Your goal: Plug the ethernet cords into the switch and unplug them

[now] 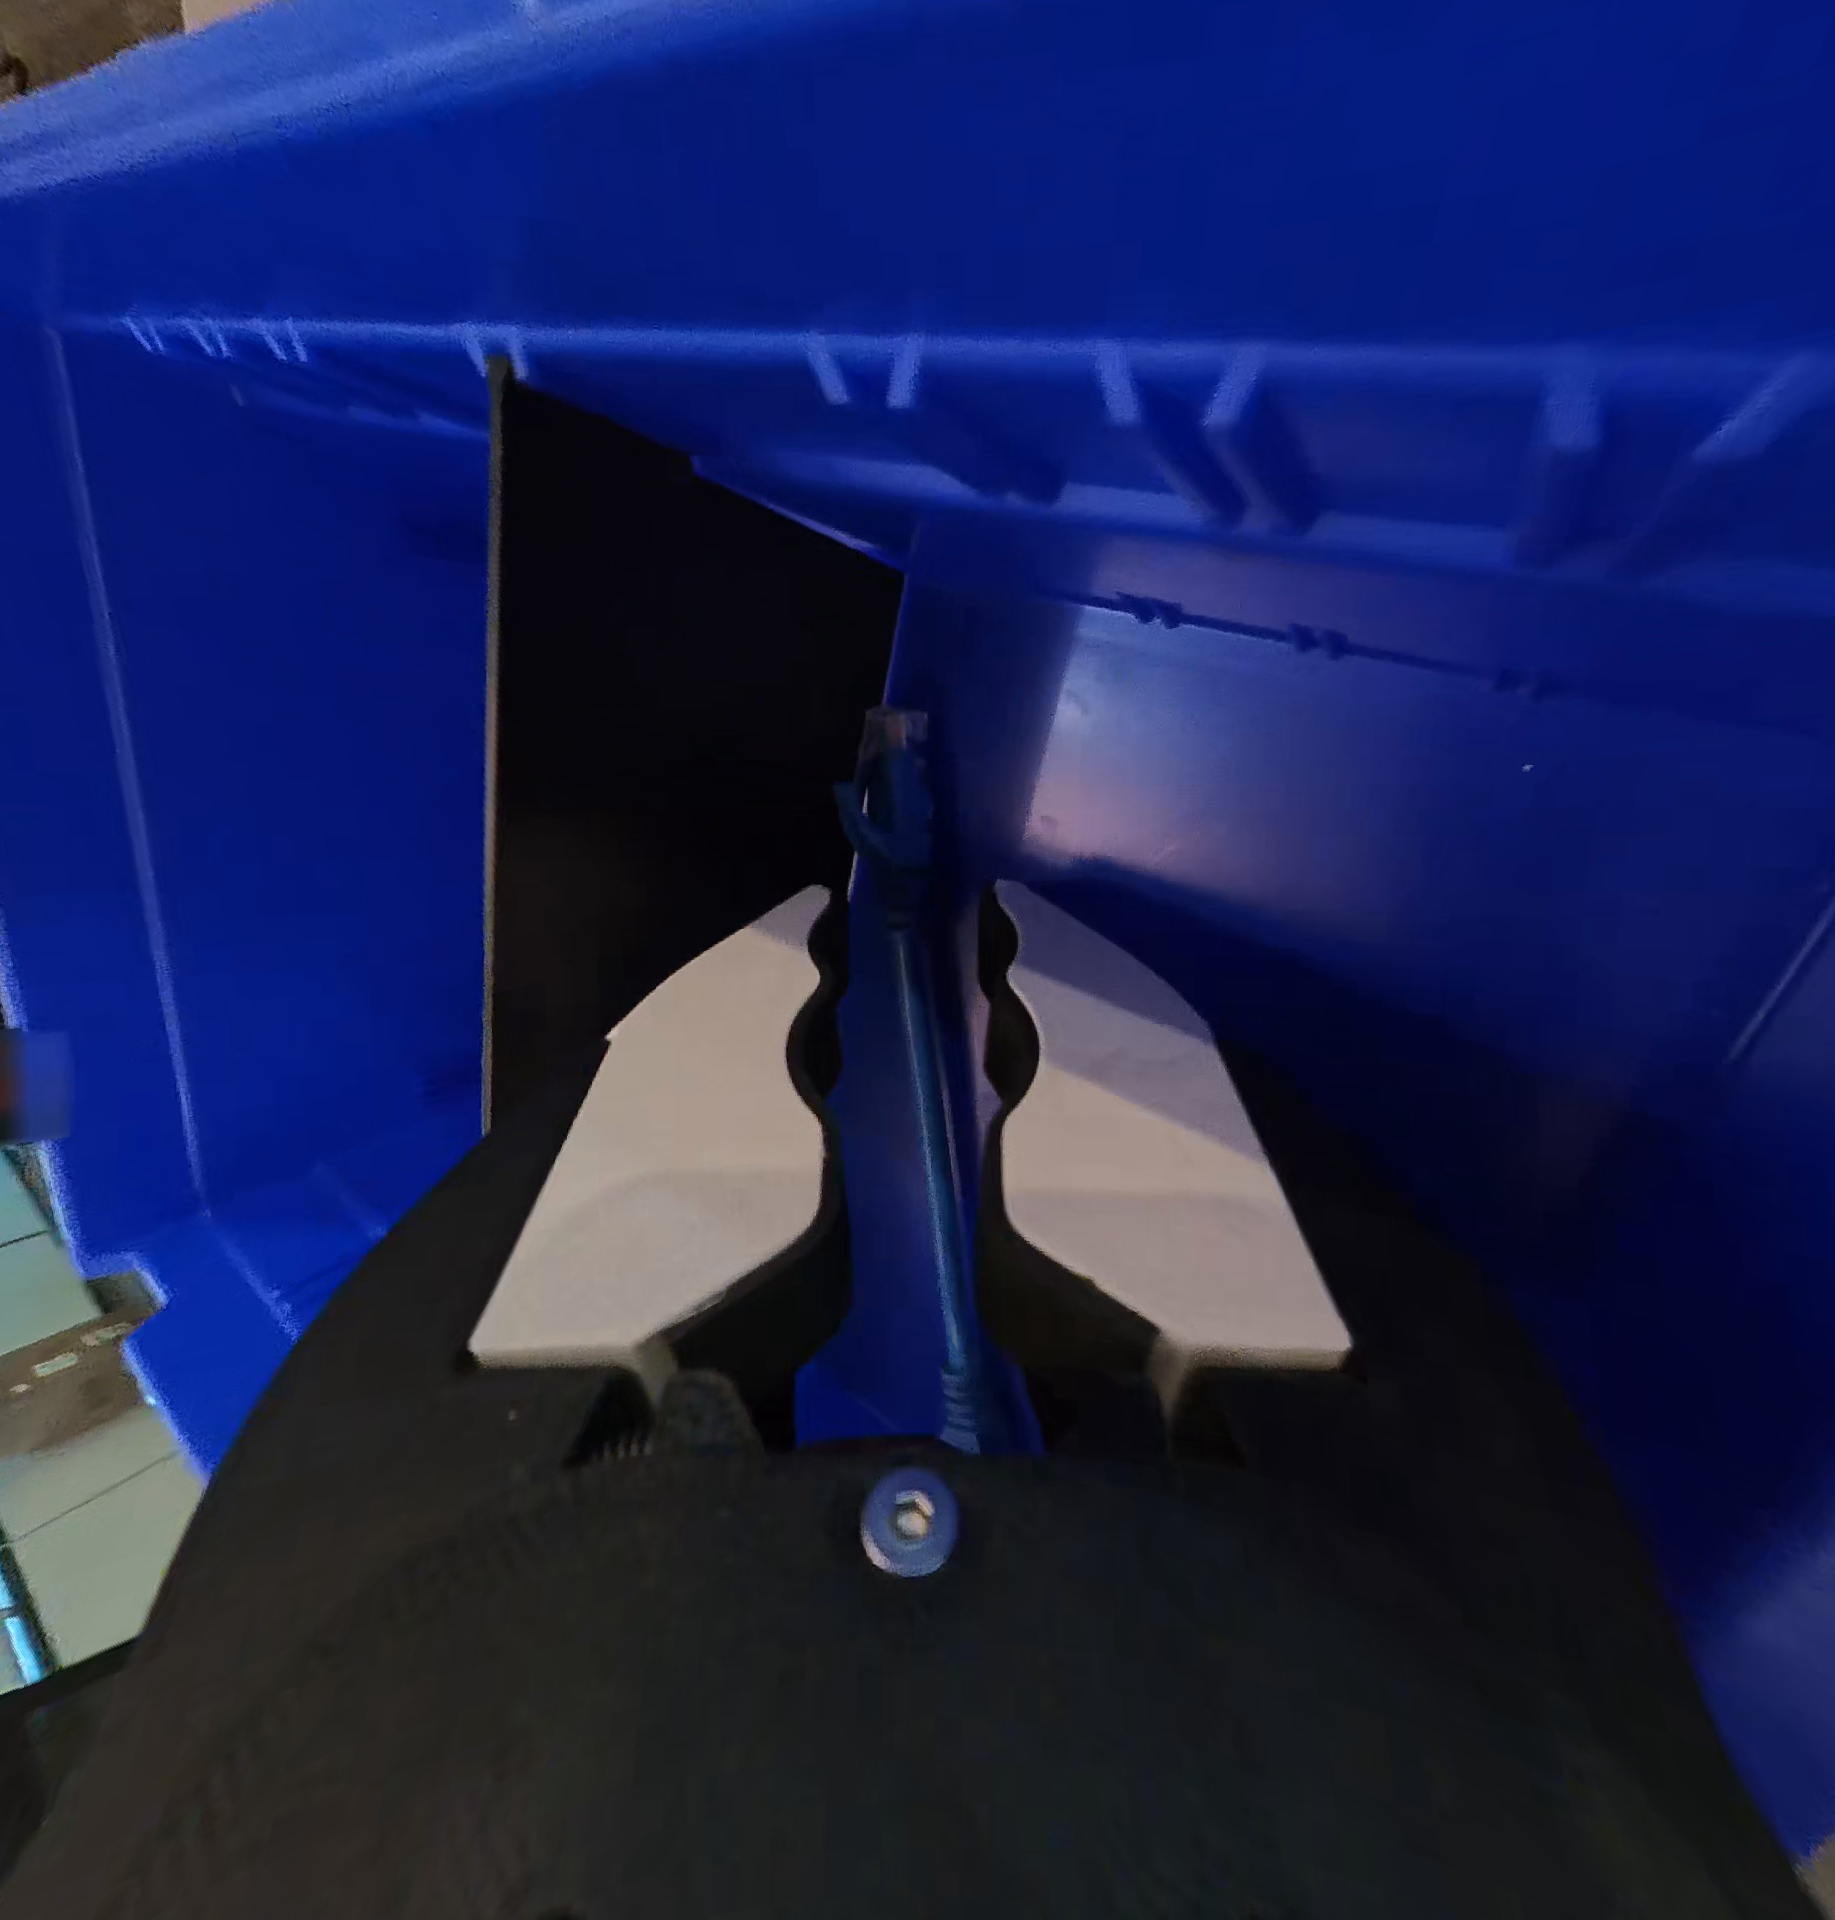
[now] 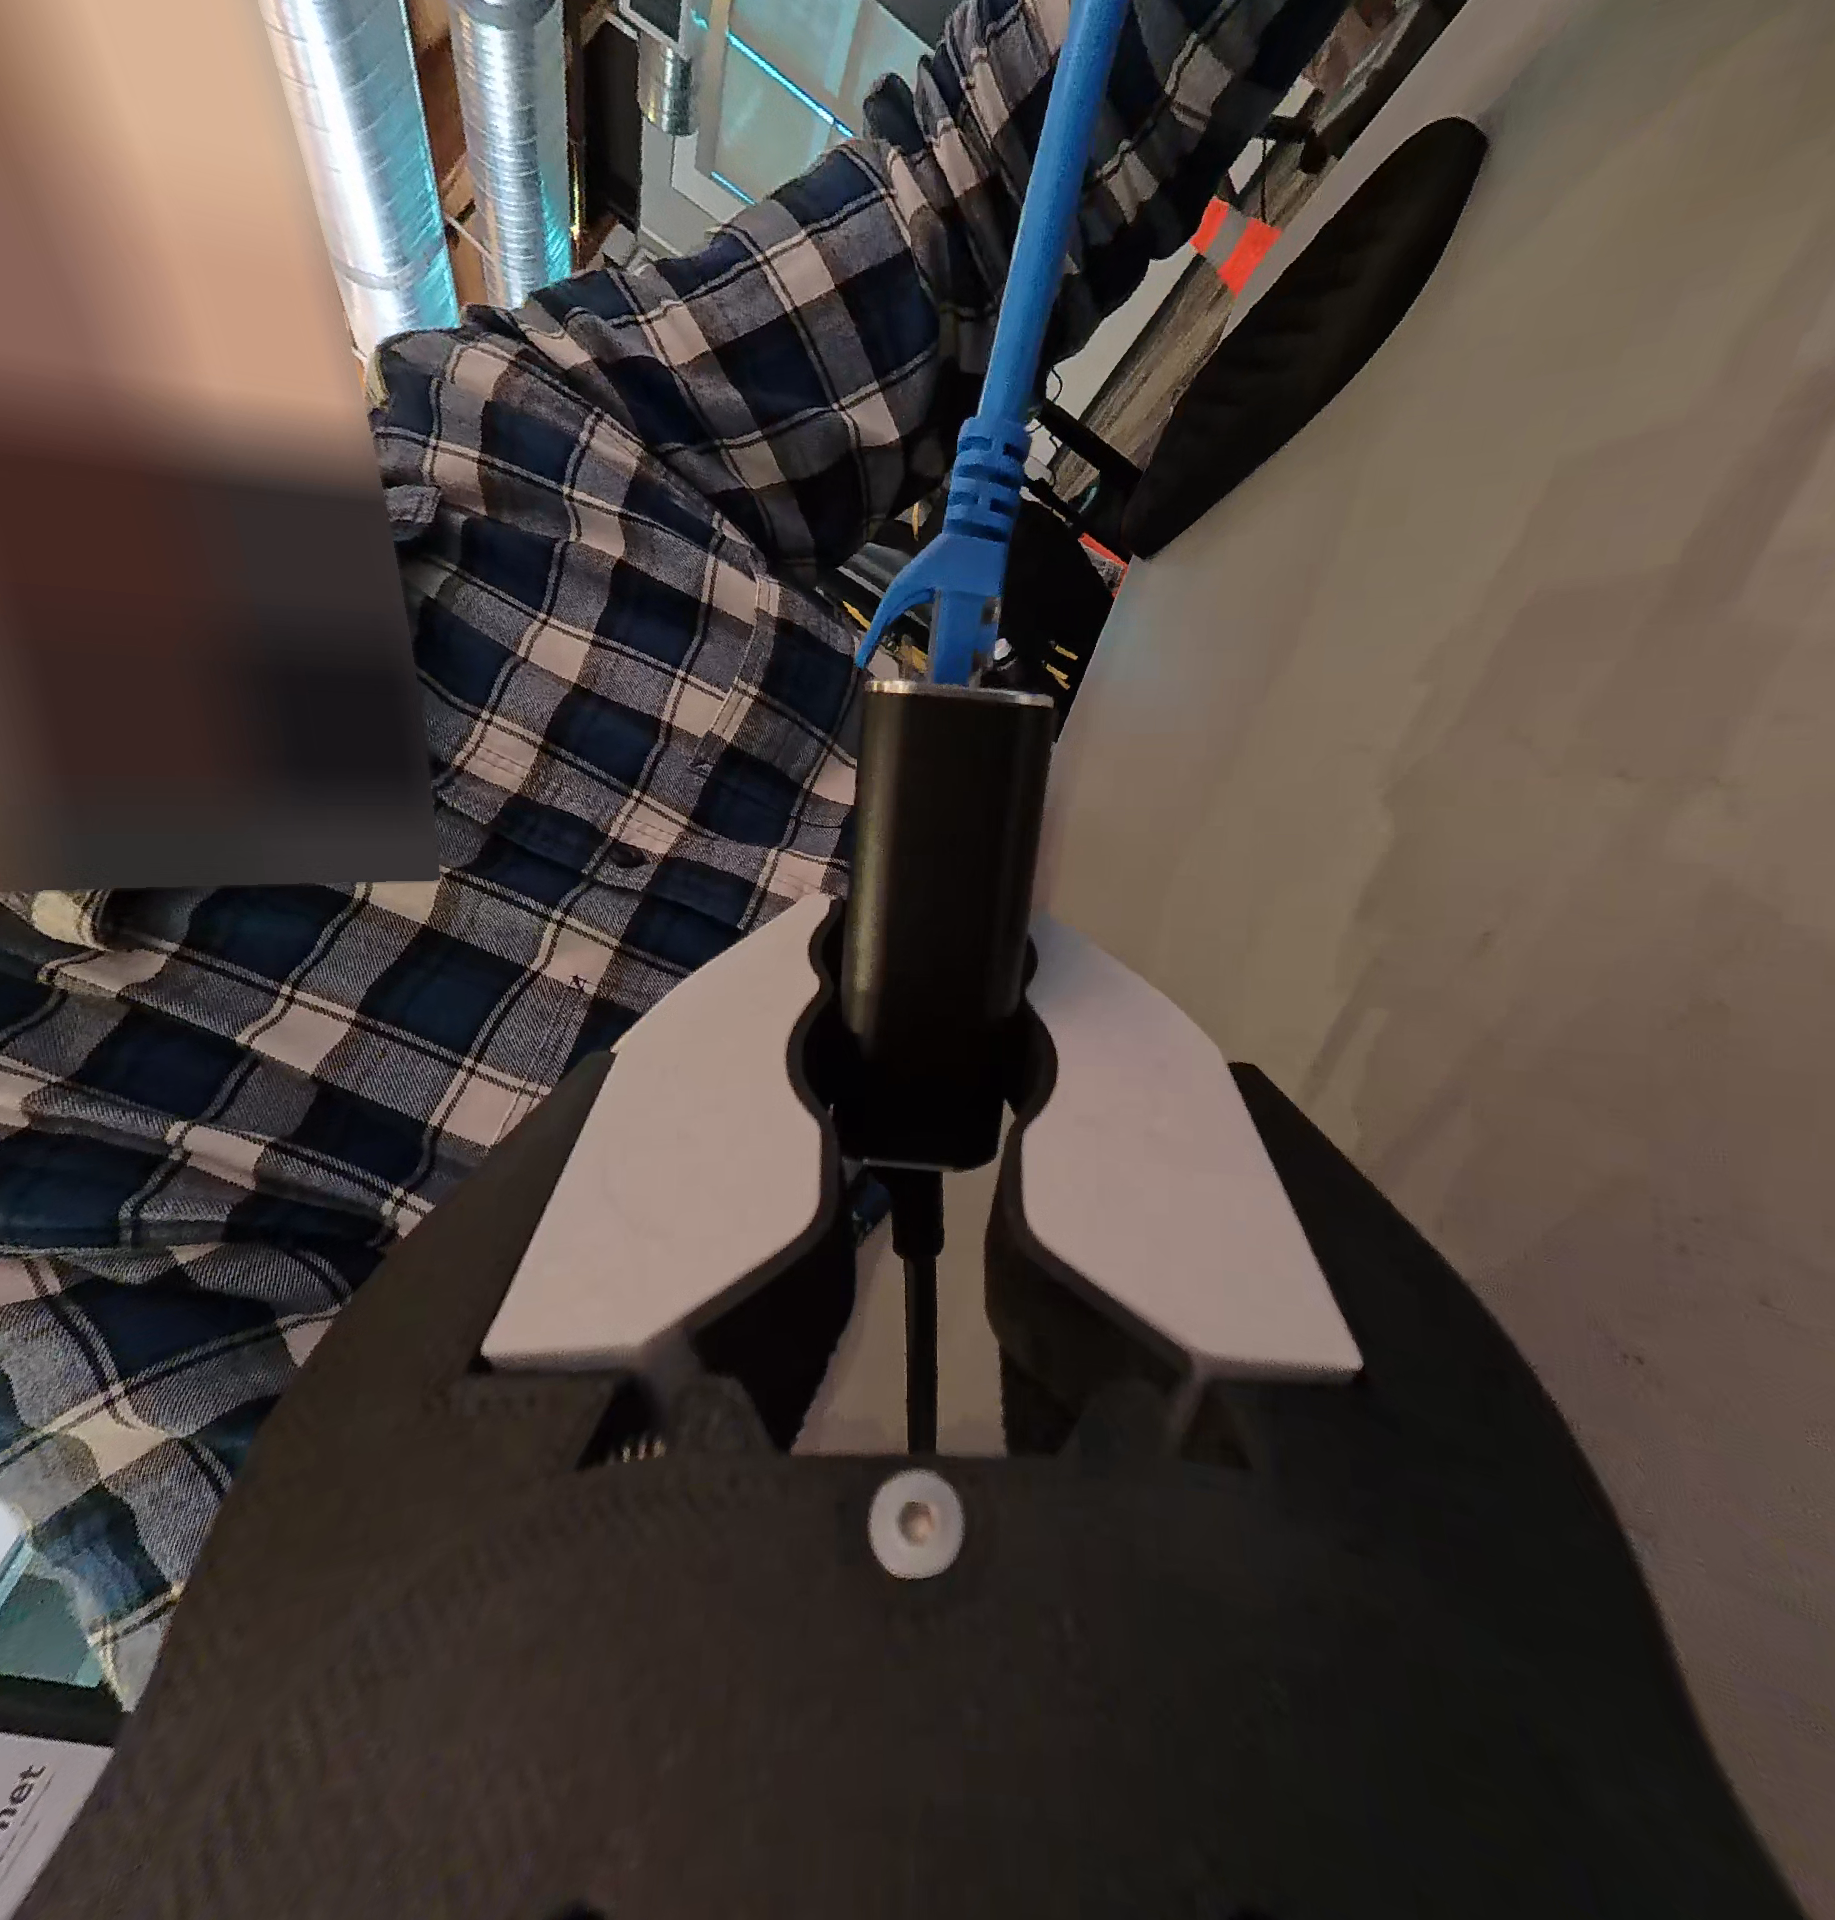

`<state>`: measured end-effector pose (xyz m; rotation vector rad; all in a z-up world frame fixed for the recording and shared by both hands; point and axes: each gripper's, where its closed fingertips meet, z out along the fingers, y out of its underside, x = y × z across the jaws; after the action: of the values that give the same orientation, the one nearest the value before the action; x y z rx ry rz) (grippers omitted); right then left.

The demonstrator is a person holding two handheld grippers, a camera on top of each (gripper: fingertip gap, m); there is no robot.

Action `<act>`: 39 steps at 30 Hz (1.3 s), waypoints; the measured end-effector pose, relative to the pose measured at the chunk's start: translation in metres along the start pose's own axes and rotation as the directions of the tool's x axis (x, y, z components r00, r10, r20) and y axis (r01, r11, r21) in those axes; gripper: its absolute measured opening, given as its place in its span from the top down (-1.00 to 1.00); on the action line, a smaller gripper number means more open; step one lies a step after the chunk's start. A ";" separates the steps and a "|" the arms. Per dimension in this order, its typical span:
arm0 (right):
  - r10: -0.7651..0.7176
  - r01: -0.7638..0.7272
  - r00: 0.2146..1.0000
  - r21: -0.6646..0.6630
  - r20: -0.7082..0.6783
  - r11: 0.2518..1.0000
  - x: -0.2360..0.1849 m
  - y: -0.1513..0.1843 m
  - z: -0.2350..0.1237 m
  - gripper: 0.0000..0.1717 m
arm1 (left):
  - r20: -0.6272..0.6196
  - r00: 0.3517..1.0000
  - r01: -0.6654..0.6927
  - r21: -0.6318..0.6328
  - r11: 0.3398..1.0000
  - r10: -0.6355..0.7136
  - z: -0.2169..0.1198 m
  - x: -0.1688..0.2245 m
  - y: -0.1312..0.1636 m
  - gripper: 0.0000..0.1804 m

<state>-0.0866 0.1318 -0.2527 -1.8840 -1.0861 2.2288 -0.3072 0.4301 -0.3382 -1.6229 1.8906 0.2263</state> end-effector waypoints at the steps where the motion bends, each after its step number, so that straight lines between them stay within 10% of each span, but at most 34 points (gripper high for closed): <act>1: 0.000 0.000 1.000 -0.001 0.002 1.000 0.000 0.001 0.000 0.69 | 0.012 1.000 -0.021 -0.008 1.000 0.021 0.001 -0.001 0.001 0.76; 16: -0.036 0.036 0.999 -0.009 -0.018 0.999 -0.007 0.001 -0.003 0.69 | 0.188 0.968 -0.176 0.024 0.984 0.168 0.000 -0.009 -0.011 0.83; 39: -0.044 0.043 0.999 -0.005 -0.031 0.999 -0.007 0.004 -0.010 0.69 | 0.096 0.992 -0.091 0.024 0.996 0.088 0.008 -0.005 -0.004 0.94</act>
<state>-0.0748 0.1305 -0.2492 -1.8713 -1.1174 2.1689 -0.3005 0.4374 -0.3402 -1.4841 1.8877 0.3067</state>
